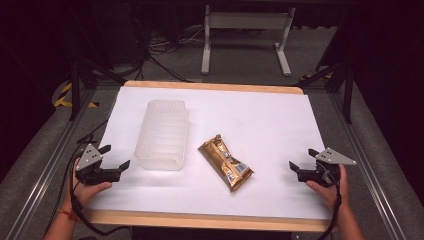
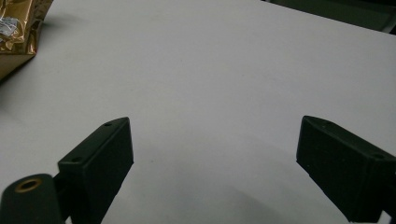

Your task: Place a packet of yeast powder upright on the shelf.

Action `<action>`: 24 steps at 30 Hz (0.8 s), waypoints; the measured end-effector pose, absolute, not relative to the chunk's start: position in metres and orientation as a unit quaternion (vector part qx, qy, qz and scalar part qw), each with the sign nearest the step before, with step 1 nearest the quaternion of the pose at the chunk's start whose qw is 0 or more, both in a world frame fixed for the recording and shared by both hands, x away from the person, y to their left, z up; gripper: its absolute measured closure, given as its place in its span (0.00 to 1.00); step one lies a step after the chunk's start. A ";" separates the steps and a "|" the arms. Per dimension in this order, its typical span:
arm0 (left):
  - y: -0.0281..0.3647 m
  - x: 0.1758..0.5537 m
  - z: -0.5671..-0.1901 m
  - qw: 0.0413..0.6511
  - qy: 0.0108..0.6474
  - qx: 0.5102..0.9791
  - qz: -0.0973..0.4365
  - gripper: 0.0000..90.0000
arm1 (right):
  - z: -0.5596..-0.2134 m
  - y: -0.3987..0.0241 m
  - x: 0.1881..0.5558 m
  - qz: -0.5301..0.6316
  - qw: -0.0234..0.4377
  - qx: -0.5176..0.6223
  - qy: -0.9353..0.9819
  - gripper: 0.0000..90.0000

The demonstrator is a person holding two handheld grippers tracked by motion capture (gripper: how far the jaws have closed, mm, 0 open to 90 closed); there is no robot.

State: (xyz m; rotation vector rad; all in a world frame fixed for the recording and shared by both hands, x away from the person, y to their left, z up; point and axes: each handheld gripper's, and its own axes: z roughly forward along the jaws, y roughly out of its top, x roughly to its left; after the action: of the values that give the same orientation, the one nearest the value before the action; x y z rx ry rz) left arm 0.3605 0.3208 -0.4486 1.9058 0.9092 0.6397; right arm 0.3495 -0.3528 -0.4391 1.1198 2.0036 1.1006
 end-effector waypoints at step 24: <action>0.321 0.357 -0.451 0.446 0.363 0.777 0.257 0.12 | -0.412 -0.322 0.361 0.421 0.224 0.374 0.795 0.17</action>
State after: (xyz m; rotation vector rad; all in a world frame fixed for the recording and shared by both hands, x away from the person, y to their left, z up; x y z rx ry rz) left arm 0.3571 0.3207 -0.4511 1.9238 0.9000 0.6372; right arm 0.3608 -0.3218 -0.4117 1.0330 2.1947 1.1608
